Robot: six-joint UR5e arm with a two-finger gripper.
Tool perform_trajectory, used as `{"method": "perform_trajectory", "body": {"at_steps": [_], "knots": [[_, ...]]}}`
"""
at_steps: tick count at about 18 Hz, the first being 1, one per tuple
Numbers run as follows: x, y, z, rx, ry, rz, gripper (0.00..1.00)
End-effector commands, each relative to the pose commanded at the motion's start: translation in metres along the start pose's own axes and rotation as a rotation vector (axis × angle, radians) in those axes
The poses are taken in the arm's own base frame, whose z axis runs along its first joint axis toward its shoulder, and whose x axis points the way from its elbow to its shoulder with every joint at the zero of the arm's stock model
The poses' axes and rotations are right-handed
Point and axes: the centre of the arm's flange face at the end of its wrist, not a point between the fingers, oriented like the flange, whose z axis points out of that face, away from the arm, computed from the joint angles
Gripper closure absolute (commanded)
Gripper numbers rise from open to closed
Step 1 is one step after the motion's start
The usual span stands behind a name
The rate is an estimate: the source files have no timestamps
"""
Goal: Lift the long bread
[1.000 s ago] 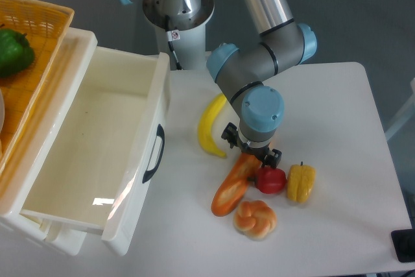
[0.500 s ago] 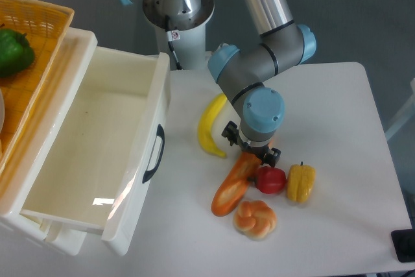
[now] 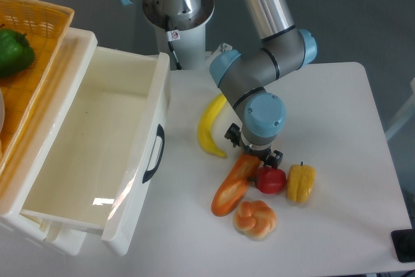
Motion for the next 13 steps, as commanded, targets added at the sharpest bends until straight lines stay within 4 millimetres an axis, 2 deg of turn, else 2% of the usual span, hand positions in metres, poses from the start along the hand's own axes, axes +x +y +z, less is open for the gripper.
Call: {"method": "perform_trajectory", "body": {"at_steps": [13], "knots": [[0.0016, -0.0015, 0.0086, -0.007, 0.017, -0.004, 0.00]]}}
